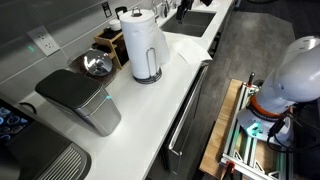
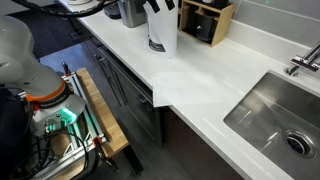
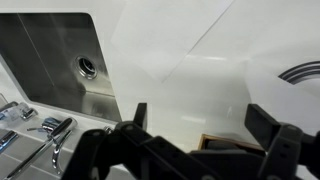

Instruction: Remove a piece of paper towel from the paper towel roll and put it on the counter

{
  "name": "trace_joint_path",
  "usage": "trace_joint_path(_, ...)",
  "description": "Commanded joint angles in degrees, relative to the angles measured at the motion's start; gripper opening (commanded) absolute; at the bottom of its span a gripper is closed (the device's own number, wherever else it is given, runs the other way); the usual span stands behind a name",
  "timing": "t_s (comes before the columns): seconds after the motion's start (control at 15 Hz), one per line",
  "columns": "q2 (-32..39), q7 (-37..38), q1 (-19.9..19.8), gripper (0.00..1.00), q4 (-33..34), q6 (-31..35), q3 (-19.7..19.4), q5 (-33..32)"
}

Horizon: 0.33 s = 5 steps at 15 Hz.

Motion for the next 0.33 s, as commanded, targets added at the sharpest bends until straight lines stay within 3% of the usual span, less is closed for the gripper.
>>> trace_joint_path(0.0,-1.0,-0.1,0.5,1.00,1.7,-5.3,0.4,3.6)
trace_joint_path(0.07,-0.6,-0.1,-0.2,1.00,1.1,-2.6,0.5,1.7)
trace_joint_path(0.27,-0.7,-0.1,-0.1,1.00,1.7,-3.7,0.5,2.3)
